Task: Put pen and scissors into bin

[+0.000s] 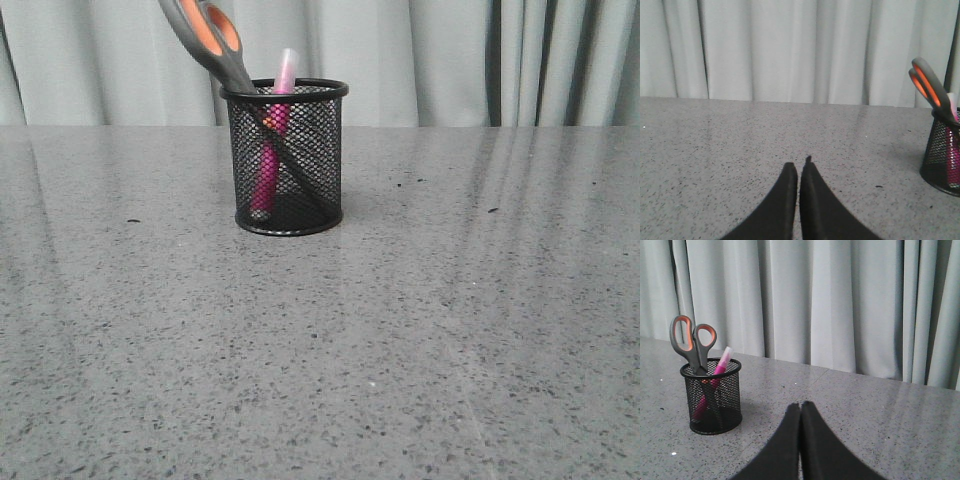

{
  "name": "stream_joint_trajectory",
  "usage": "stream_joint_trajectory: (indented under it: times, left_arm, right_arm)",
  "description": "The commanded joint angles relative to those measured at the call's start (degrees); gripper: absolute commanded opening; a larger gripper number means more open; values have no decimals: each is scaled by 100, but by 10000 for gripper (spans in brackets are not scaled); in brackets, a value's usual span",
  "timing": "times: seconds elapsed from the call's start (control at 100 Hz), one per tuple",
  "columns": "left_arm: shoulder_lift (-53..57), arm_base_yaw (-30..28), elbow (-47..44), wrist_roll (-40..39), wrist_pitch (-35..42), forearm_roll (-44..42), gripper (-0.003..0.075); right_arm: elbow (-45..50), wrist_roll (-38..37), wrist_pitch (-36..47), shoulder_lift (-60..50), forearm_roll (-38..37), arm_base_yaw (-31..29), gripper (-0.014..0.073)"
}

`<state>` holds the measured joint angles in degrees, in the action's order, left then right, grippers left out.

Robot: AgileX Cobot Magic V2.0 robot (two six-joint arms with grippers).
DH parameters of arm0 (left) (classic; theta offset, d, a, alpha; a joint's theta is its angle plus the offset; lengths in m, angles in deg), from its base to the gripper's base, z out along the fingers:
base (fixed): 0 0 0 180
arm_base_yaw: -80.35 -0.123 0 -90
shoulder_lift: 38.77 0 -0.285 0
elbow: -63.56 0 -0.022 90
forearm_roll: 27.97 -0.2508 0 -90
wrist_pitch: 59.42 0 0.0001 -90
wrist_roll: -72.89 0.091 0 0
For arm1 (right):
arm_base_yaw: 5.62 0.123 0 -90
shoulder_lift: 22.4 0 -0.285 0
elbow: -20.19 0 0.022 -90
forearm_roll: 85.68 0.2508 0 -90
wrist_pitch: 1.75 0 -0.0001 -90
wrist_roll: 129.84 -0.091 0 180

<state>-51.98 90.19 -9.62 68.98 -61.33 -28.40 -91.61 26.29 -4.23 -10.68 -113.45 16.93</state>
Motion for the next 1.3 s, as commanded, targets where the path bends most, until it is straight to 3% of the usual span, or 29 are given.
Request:
stream_joint_trajectory:
  times: [0.0, 0.31, 1.29]
  left_arm:
    - [151, -87, -75, 87, 533, 91, -20]
    - [759, -675, -569, 87, 409, 115, -20]
    - [749, -598, -568, 76, 409, 213, -20]
  right_arm:
    - [-151, 25, 345, 28, -15, -30, -65]
    - [-151, 25, 345, 28, -15, -30, -65]
    - [-151, 25, 336, 28, -15, -30, -65]
